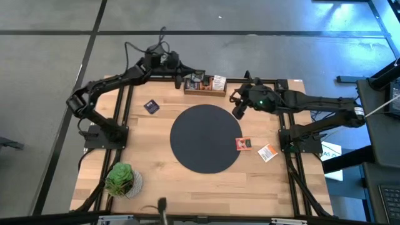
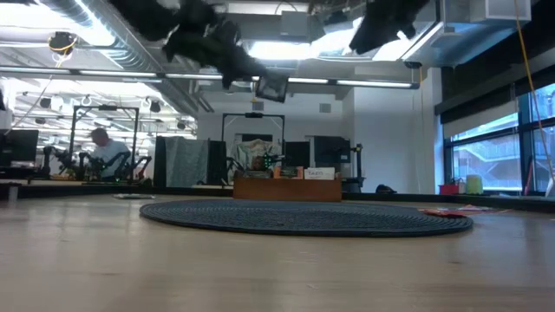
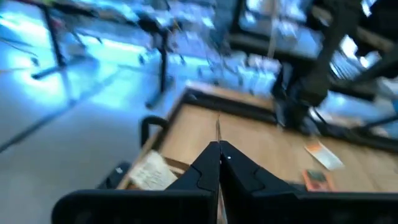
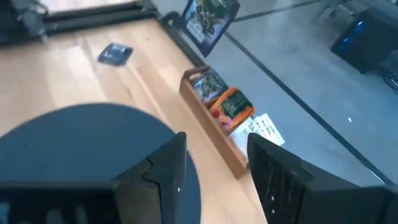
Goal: Pick & Place Tea
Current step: Put the purple tea bag into the left section of the wooden organizer
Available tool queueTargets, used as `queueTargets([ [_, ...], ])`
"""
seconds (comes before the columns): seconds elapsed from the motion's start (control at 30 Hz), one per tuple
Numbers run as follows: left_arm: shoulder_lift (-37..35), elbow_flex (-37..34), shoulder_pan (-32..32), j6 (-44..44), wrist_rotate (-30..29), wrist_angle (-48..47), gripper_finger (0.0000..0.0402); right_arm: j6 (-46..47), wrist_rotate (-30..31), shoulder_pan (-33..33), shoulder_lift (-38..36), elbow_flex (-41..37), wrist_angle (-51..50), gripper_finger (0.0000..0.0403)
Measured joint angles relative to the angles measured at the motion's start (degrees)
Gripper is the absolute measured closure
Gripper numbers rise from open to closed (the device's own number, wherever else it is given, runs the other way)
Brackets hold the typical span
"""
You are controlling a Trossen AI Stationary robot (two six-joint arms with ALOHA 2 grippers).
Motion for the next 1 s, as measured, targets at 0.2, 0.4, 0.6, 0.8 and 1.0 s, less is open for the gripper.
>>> queueTargets([
  [0.2, 3.31, -12.66, 5.19, -6.19, -0.27, 20.18, 0.0400, -0.23, -0.02, -3.92, 0.30, -5.93, 11.77, 0.0231],
  [0.4, 11.31, -15.41, 6.14, -5.55, -0.24, 28.32, 0.0400, -0.17, 0.00, -7.22, 0.30, -6.69, 15.09, 0.0231],
  [0.6, 16.94, -15.36, 8.07, -5.52, -0.06, 30.34, 0.0399, 0.17, -0.27, -7.90, 0.30, -6.62, 16.22, 0.0231],
  [0.8, 20.03, -15.32, 9.11, -3.12, 0.04, 30.36, 0.0399, 0.26, -0.61, -7.89, 0.30, -6.62, 16.22, 0.0231],
  [1.0, 23.25, -15.30, 8.56, 0.59, -0.42, 30.84, 0.0399, 0.26, -0.61, -7.89, 0.30, -6.62, 16.82, 0.0231],
])
